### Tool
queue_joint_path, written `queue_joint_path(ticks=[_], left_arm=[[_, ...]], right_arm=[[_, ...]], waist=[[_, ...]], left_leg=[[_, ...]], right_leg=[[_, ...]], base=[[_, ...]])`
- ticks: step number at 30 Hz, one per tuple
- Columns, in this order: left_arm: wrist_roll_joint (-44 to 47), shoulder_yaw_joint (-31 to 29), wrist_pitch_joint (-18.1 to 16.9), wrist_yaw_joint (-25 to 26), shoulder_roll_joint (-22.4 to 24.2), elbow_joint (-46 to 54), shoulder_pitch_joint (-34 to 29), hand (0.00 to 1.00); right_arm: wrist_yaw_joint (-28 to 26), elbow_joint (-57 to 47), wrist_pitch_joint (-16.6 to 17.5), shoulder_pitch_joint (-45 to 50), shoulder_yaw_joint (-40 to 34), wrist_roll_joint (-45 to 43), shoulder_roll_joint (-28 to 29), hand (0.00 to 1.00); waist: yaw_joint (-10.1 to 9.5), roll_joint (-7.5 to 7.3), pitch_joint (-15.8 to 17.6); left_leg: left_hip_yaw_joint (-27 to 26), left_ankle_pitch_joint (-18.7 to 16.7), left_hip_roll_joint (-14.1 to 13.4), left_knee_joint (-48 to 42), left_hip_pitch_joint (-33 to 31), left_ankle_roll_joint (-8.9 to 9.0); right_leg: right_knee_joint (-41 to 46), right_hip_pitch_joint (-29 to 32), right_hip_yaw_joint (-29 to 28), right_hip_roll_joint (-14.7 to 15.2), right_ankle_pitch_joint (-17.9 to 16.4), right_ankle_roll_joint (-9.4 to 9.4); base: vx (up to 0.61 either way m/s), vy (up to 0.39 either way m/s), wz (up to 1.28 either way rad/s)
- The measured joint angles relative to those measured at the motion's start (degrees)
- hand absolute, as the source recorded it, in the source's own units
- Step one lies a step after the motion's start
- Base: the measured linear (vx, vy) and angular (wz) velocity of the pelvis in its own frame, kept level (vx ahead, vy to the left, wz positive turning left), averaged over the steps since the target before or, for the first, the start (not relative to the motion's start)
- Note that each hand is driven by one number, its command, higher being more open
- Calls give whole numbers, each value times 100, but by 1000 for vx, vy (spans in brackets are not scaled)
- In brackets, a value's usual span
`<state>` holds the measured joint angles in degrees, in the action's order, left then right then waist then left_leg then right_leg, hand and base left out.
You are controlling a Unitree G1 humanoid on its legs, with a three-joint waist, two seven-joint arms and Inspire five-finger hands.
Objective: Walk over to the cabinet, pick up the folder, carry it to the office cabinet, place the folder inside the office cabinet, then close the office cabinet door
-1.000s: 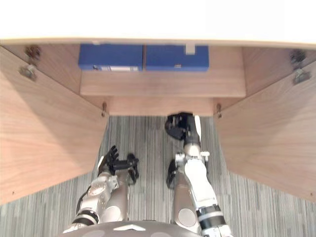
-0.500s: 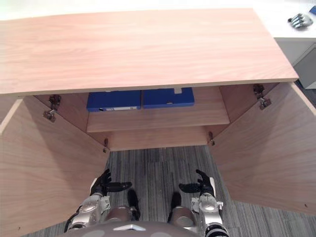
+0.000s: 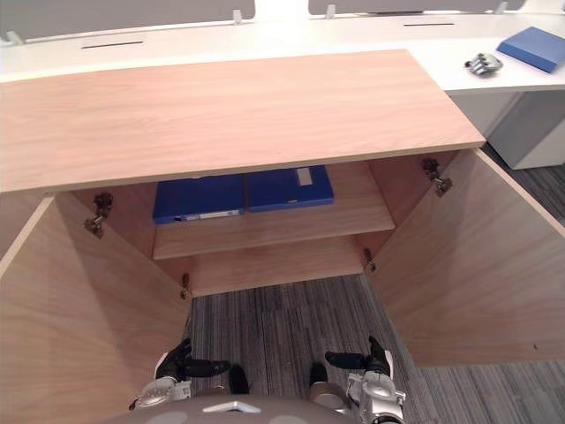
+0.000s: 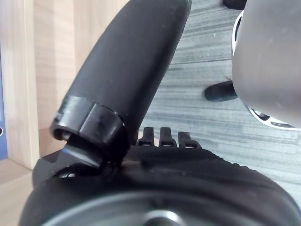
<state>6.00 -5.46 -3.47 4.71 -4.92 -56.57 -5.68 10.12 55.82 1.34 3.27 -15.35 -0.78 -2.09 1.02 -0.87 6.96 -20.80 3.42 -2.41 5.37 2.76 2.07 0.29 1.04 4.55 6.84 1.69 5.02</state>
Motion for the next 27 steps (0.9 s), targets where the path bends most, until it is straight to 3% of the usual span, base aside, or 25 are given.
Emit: queue_joint_path(ticks=[6, 9, 19, 24, 27], left_arm=[[-1, -59, 17, 0, 15, 1, -62, 100], [-29, -96, 24, 5, 29, 2, -83, 100], [-224, -733, 23, 23, 572, 310, -99, 100], [-268, -715, 23, -11, 634, 353, -57, 100], [-338, -569, 22, -24, 535, 349, -67, 100]], right_arm=[[124, -556, 6, 272, -679, -683, 49, 100], [259, -1244, 80, 477, -1160, -918, 117, 100], [697, -3018, 368, 845, -1769, -1378, 337, 100], [818, -3200, 387, 437, -2159, -1543, 219, 100], [819, -3199, 394, 133, -2187, -1651, -117, 100]], waist=[[112, 14, -13], [272, 30, -31], [496, 143, -180], [666, 167, -195], [692, 180, -186]], left_leg=[[-579, -244, 27, -31, 222, 37], [-947, -336, 30, -35, 358, 34], [-2130, -1009, -211, -618, 518, 188], [-2291, -1055, -191, -662, 510, 211], [-2073, -1092, -193, -717, 507, 225]], right_leg=[[-43, 91, -633, -52, 83, 39], [-133, 123, -995, -108, 132, 31], [93, 499, -2067, -406, 162, 1], [79, 591, -2259, -452, 191, 40], [65, 603, -2310, -468, 193, 41]], base=[[49, 38, -56], [67, 20, -71], [31, -23, -68], [3, -24, -23], [-1, -45, -11]])
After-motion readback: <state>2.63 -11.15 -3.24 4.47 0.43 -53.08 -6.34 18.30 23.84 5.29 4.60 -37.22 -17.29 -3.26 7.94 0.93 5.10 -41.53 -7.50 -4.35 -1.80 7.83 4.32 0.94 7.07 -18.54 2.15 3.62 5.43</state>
